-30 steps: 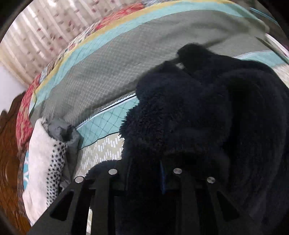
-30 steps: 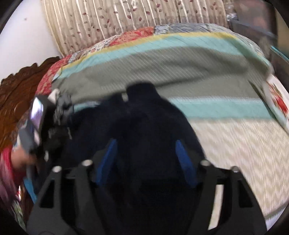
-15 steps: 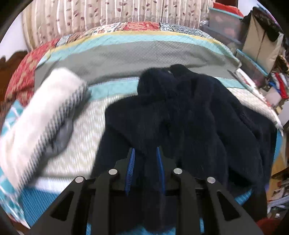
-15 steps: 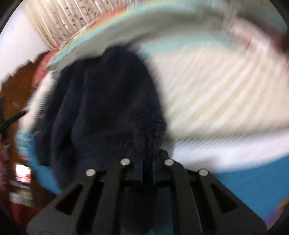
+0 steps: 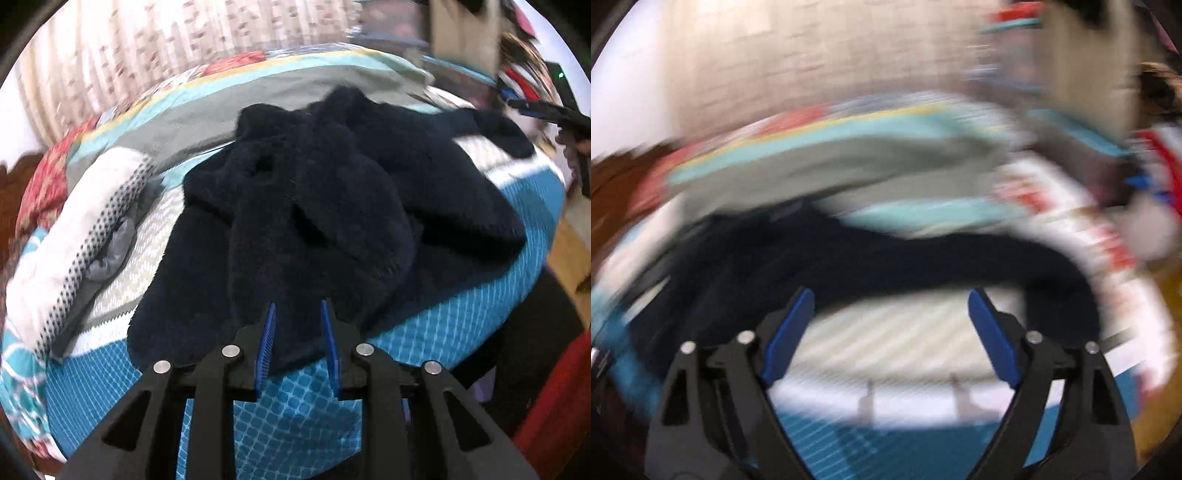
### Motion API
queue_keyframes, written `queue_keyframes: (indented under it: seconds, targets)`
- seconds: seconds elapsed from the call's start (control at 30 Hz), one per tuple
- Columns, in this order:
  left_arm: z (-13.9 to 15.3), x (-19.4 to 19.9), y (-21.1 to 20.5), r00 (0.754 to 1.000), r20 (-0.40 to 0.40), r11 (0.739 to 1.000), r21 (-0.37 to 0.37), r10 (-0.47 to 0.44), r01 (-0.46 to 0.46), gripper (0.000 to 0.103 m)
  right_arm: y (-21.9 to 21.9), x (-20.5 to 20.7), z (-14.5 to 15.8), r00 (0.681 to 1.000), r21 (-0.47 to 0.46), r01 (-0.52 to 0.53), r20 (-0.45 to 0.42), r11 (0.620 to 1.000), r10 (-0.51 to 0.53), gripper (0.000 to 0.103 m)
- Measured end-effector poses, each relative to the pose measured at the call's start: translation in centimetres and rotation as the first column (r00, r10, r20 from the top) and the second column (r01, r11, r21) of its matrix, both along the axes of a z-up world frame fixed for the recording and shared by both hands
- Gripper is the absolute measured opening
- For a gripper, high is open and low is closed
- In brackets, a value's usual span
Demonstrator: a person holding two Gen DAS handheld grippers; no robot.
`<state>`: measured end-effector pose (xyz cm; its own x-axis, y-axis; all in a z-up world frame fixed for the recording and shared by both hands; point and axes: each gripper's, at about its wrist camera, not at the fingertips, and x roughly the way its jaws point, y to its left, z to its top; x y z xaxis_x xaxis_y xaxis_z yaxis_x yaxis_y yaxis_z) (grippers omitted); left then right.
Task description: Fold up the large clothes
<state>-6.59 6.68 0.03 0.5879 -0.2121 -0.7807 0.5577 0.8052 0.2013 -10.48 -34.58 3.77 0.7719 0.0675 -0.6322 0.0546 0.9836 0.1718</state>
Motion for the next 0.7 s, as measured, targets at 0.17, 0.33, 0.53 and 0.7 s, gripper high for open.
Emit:
queue_keyframes:
  seconds: [0.17, 0.33, 0.53, 0.7]
  targets:
    - [-1.7, -1.8, -0.7, 0.995, 0.064, 0.993, 0.092, -0.077, 0.071, 0.033, 15.6, -4.5, -4.5, 0.968, -0.104, -0.25, -0.038, 0.963, 0.248, 0.087]
    - [-3.7, -3.0, -0.5, 0.986, 0.147, 0.982, 0.181, -0.085, 0.058, 0.033, 19.3, -4.3, -7.3, 0.979, -0.269, -0.204, -0.086, 0.941, 0.187, 0.087]
    - [-6.1, -4.7, -0.7, 0.954, 0.257, 0.947, 0.314, -0.155, 0.069, 0.033, 18.1, -2.9, -8.4, 0.987, -0.305, -0.137, -0.118, 0.943, 0.105, 0.087]
    - [-9.1, -5.0, -1.6, 0.898, 0.349, 0.866, 0.496, -0.27, 0.067, 0.033, 16.4, -2.9, -7.5, 0.991, -0.263, -0.095, -0.115, 0.96, 0.067, 0.087]
